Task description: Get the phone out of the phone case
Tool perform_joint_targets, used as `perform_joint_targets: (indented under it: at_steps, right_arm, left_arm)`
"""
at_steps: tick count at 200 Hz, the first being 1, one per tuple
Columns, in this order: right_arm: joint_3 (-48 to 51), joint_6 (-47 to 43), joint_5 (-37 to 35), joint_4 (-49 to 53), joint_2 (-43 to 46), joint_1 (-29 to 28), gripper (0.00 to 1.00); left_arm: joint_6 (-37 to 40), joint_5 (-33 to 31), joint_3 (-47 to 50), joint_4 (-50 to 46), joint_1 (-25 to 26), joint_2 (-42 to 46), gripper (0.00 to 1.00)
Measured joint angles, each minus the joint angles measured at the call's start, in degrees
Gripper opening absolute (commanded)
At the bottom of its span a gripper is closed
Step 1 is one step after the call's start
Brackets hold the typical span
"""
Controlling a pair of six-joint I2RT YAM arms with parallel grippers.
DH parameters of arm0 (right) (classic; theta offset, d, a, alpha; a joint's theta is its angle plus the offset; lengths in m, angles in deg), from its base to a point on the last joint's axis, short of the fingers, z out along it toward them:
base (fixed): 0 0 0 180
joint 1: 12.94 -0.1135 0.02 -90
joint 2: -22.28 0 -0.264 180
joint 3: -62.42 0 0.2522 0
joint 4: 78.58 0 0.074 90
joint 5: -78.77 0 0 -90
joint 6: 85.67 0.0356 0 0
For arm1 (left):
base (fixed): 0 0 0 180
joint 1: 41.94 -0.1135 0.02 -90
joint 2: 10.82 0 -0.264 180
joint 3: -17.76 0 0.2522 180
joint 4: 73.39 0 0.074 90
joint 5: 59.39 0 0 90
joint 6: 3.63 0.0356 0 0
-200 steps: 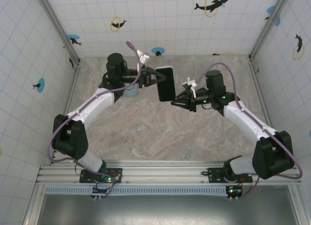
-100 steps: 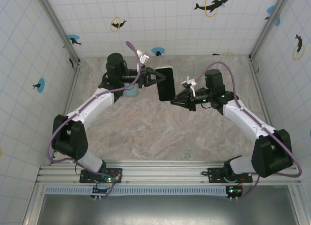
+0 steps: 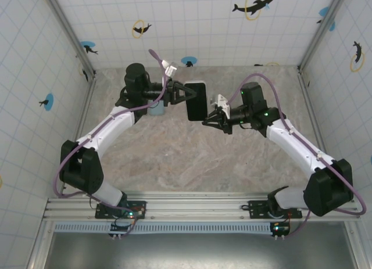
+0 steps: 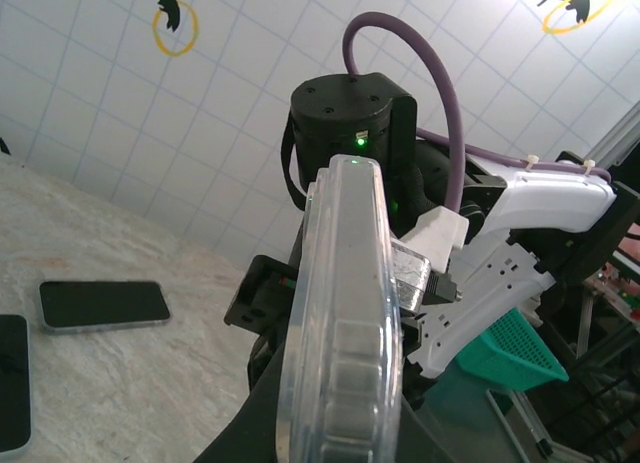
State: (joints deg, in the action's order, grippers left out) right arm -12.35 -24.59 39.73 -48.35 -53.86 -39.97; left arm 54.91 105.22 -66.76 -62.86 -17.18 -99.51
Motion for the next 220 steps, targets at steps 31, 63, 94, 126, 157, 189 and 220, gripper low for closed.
perform_joint_targets:
  at_steps: [31, 63, 94, 126, 157, 189, 220]
  right_arm:
    - [0.7, -0.3, -1.1, -2.1, 1.6, -0.5, 0.02]
    - [1.1, -1.2, -2.7, -2.6, 2.3, -1.2, 0.02]
    - [1.1, -3.5, -6.2, -2.5, 3.1, -2.3, 0.02]
    - [1.1, -6.3, -9.3, -2.6, 3.6, -3.4, 0.02]
    - [1.1, -8.5, -11.5, -2.9, 3.6, -3.8, 0.02]
    - [1.7, -10.0, -12.6, -4.3, 3.7, -3.8, 0.02]
    - [2.3, -10.1, -13.0, -5.1, 4.2, -3.8, 0.02]
  left_arm:
    - [0.0, -0.1, 0.0, 1.0, 0.4, 1.1, 0.00]
    - [0.0, 0.0, 0.0, 1.7, 0.7, 1.1, 0.00]
    - [0.0, 0.2, 0.0, 2.4, 0.7, 1.1, 0.00]
    - [0.0, 0.4, 0.0, 3.1, 0.7, 1.1, 0.00]
    - [-0.1, -0.4, 0.0, 3.2, 0.7, 1.1, 0.00]
    - [-0.1, -1.0, 0.0, 3.3, 0.7, 1.1, 0.00]
    - [-0.1, -1.5, 0.0, 3.2, 0.8, 1.0, 0.00]
